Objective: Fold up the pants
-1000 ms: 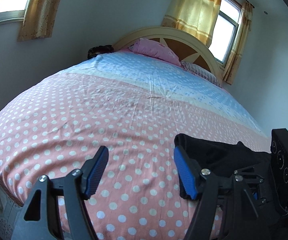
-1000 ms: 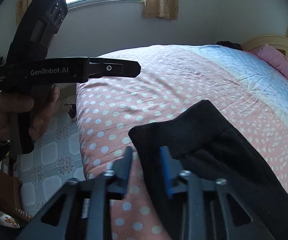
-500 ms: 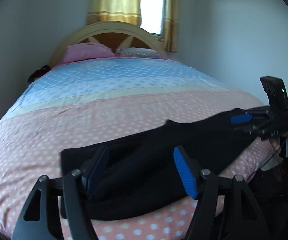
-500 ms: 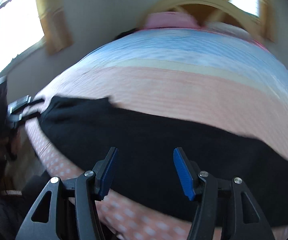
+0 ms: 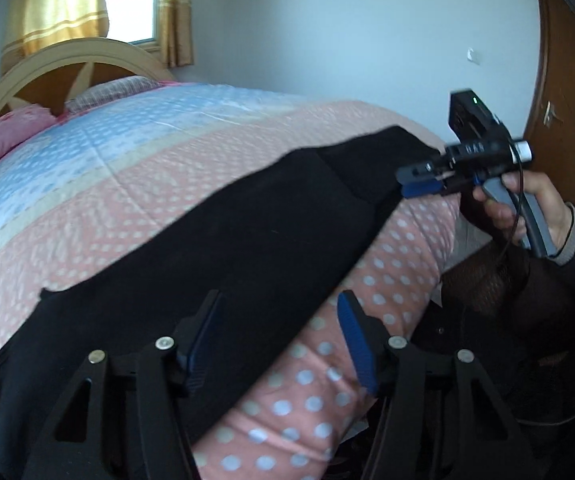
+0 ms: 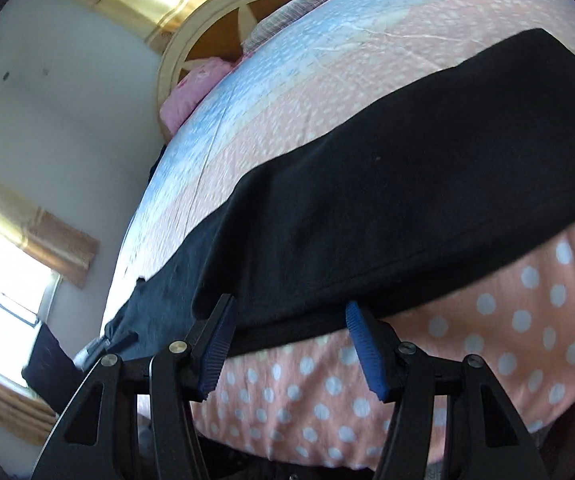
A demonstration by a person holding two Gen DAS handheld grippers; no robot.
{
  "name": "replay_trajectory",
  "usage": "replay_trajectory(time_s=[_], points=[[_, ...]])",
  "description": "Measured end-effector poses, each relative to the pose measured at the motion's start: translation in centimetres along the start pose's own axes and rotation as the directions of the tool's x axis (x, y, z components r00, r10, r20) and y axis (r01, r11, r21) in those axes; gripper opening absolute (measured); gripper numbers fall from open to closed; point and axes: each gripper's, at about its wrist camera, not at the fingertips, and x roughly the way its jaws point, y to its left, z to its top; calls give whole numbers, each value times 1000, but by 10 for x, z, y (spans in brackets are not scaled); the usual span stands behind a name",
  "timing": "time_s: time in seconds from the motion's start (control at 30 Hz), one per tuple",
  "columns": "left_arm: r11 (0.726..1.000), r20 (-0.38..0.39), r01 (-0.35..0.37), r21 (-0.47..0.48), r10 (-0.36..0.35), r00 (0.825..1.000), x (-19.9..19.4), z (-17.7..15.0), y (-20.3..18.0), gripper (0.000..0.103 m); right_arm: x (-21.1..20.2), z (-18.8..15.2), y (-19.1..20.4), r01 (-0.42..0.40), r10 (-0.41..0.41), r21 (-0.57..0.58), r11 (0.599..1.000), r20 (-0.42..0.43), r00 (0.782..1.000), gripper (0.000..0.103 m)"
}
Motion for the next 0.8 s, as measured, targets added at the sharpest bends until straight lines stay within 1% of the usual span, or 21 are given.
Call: replay_trajectory(time_s=[0.07, 0.13, 0.2, 0.27, 0.3, 0.33, 0.37, 0.4, 0.43, 0.47, 0.53, 0.6, 0.67, 0.73, 0.8], points=[[1000, -16, 7, 15, -6, 1000, 12, 3, -6, 56, -3, 0, 0, 26, -26, 14, 1000, 28, 999, 51], [1000, -35, 16, 20, -16, 999, 24, 6, -7, 56, -8, 4, -6, 36, -37, 24, 999, 53, 998, 50], [999, -48, 22, 43, -20, 999, 33, 7, -13, 56, -7, 5, -10, 54, -55, 31, 998, 53, 997, 38], [997, -64, 19, 76, -14, 998, 42, 6, -19, 56, -5, 7, -15, 87, -89, 33, 996, 70, 994, 6], [996, -64, 14, 92, -8, 998, 44, 6, -21, 56, -9, 8, -20, 90, -92, 35, 995, 74, 993, 6], [994, -62, 4, 108, 3, 998, 46, 5, -24, 55, -11, 8, -21, 74, -76, 35, 997, 83, 994, 5], [992, -61, -11, 123, 19, 998, 46, 5, -25, 48, -16, 9, -20, 70, -72, 25, 997, 94, 993, 4], [991, -63, -27, 133, 35, 997, 46, 5, -26, 35, -23, 10, -15, 67, -67, 2, 998, 113, 991, 4], [990, -68, -27, 135, 36, 997, 45, 6, -25, 27, -31, 10, -14, 60, -58, -16, 998, 129, 990, 4], [991, -71, -18, 132, 27, 997, 43, 7, -24, 10, -39, 10, -10, 54, -48, -32, 998, 146, 988, 3], [991, -54, -6, 135, 14, 998, 34, 8, -23, 8, -55, 12, -5, 57, -45, -60, 997, 184, 982, 3], [989, -37, -3, 148, 8, 999, 24, 7, -23, 5, -62, 13, -10, 65, -54, -54, 996, 187, 981, 3], [990, -37, 14, 141, -8, 999, 19, 7, -23, 5, -59, 12, -20, 77, -70, -30, 997, 175, 982, 3], [990, -38, 22, 142, -17, 999, 19, 5, -23, 5, -46, 9, -30, 102, -99, -13, 995, 134, 986, 3], [989, -56, 37, 145, -29, 998, 24, 2, -25, 4, -39, 8, -39, 112, -112, 8, 994, 113, 987, 3]])
